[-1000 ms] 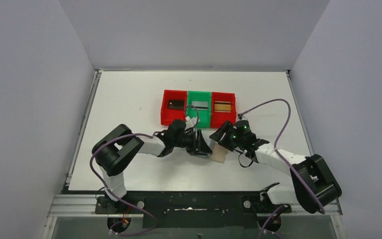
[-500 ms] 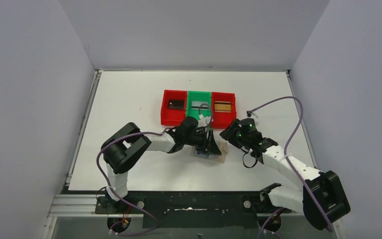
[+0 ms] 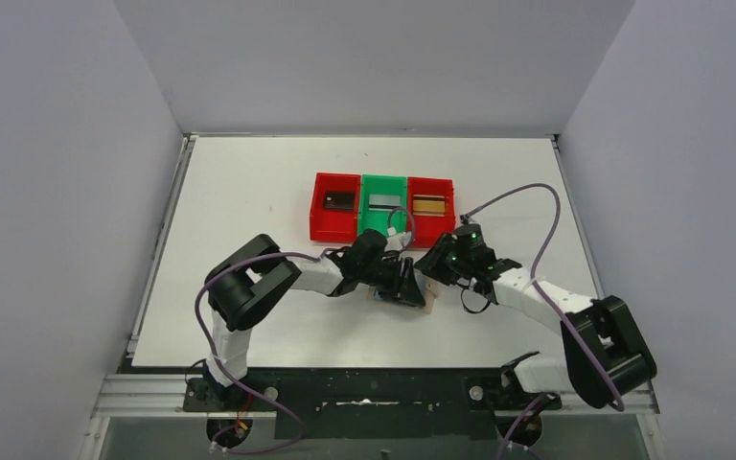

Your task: Take the credit cards out of the card holder

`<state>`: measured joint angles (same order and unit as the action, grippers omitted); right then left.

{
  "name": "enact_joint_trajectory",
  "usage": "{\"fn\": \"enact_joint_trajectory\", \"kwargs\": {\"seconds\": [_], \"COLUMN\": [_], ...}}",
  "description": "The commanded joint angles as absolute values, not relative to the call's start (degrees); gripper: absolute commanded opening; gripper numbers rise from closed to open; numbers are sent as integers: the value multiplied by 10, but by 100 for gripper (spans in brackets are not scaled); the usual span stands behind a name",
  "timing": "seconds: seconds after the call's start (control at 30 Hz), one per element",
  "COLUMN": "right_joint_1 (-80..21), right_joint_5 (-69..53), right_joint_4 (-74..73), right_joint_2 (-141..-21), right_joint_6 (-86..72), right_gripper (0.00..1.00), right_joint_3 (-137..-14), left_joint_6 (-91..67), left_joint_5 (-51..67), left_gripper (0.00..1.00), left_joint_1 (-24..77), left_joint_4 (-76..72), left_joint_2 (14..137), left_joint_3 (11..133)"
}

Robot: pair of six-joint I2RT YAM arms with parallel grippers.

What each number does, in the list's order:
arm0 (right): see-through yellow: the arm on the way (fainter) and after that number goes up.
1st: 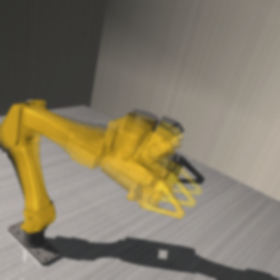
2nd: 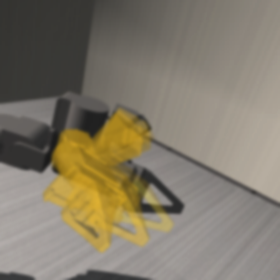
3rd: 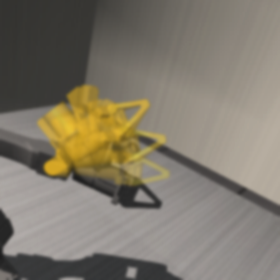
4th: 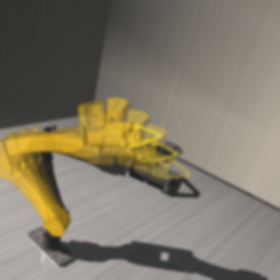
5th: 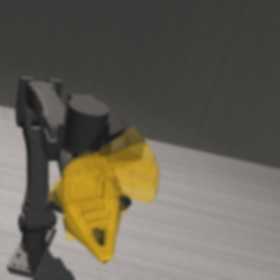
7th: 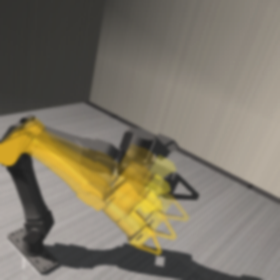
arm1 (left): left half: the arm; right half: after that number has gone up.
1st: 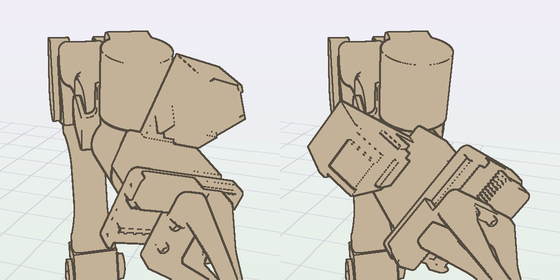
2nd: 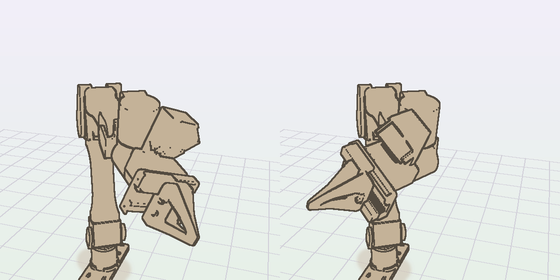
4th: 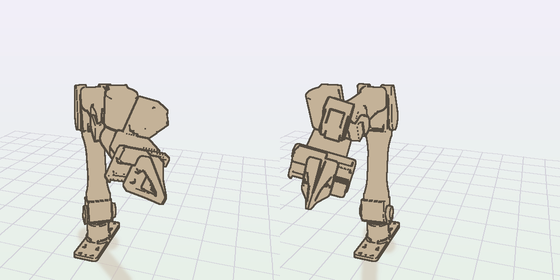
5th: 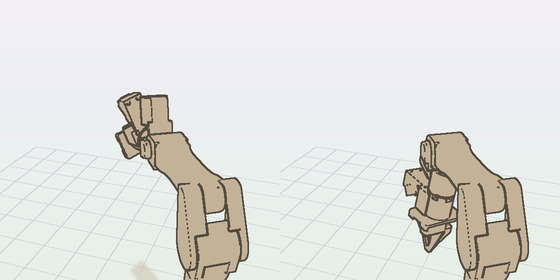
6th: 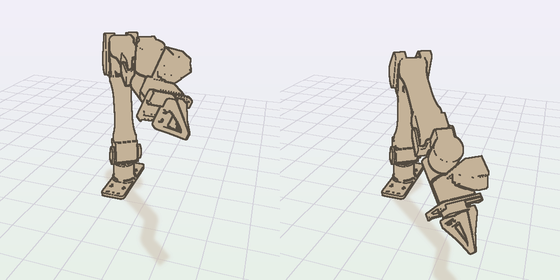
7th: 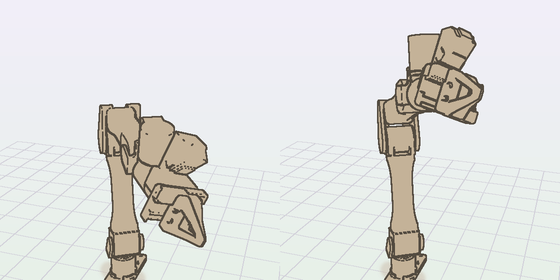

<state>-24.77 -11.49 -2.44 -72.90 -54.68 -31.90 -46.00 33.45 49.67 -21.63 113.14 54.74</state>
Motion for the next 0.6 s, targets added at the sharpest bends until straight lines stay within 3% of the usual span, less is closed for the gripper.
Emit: {"fn": "enact_joint_trajectory", "kwargs": {"seconds": [0.0,0.1,0.33,0.57], "right_joint_1": [-245,-246,-244,-242], "right_joint_5": [-189,-191,-149,-212], "right_joint_4": [28,28,-27,56], "right_joint_2": [-790,-817,-821,-833], "right_joint_6": [-536,-534,-514,-496], "right_gripper": [24,18,18,22], "right_joint_3": [-360,-360,-343,-306], "left_joint_6": [-442,-440,-432,-453], "left_joint_5": [328,326,246,115], "left_gripper": [40,40,40,48], "left_joint_1": [504,504,502,438], "left_joint_4": [-212,-210,-194,-153], "left_joint_2": [1138,1135,1069,911], "left_joint_3": [547,543,515,431]}}
